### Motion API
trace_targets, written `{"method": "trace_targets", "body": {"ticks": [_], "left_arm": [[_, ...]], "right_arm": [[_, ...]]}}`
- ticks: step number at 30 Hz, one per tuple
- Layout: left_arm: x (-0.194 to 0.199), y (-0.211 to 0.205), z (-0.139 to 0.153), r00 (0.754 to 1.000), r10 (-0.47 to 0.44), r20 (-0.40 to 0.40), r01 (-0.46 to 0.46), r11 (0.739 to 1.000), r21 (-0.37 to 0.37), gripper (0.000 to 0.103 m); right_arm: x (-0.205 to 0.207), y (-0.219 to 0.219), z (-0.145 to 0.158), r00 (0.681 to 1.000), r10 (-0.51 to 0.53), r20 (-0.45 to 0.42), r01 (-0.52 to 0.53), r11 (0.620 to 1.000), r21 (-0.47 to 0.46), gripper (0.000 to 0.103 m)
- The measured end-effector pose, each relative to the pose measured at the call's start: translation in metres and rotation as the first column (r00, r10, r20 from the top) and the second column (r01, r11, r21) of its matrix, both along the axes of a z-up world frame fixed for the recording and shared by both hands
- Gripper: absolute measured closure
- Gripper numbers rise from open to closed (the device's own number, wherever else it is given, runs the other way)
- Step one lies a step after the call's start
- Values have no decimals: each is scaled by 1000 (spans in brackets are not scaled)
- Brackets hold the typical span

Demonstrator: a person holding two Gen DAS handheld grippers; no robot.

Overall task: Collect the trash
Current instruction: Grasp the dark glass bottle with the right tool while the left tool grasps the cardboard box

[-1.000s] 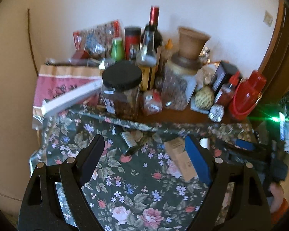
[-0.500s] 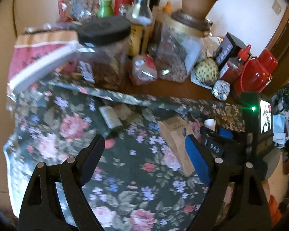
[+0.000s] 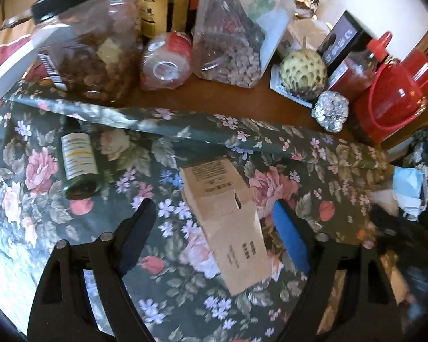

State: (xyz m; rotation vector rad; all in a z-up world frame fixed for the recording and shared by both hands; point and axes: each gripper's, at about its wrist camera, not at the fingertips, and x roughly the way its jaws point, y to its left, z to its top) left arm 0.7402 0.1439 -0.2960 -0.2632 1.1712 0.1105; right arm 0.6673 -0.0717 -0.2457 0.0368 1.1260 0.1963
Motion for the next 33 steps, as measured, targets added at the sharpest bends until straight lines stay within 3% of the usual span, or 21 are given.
{"method": "trace_targets", "body": {"ticks": [2,4,6,9,10,14,17,19,26,33], "left_arm": [[5,-5,-9,1000,22,-22,-22,1000,8,32],[7,-8,-15,998,46,-31,-45,999,17,52],[8,-11,-18,998,57,-38,-56,998,23,62],[5,-17,-16,999,-12,-35,9,997,-74,63],[1,-23,-8,998,-53,-17,51,993,-103,63],[-17,-51,30,984,-165,67,167,985,-33,66],[-34,-70,64,968,-212,136,215,977,-7,75],[-43,-79,82,958,-233,165,236,972,-3,100],[-81,-110,143,927,-233,293,224,972,65,102],[-152,-136,196,899,-158,408,120,986,118,102]], "right_arm": [[-5,-12,11,1000,-16,14,16,1000,13,77],[-8,-22,21,999,-32,34,32,999,14,77],[-10,-26,30,998,-41,53,41,999,7,77],[-12,-38,41,997,-46,54,44,998,37,77],[-9,-37,40,998,-41,49,38,997,60,77],[-20,-43,53,997,-36,66,29,994,103,77],[-29,-50,66,995,-25,98,15,995,103,77],[-36,-56,76,992,-16,122,3,994,107,77],[-61,-80,111,975,38,220,-67,990,123,77],[-92,-103,139,942,124,310,-175,975,140,77]]}}
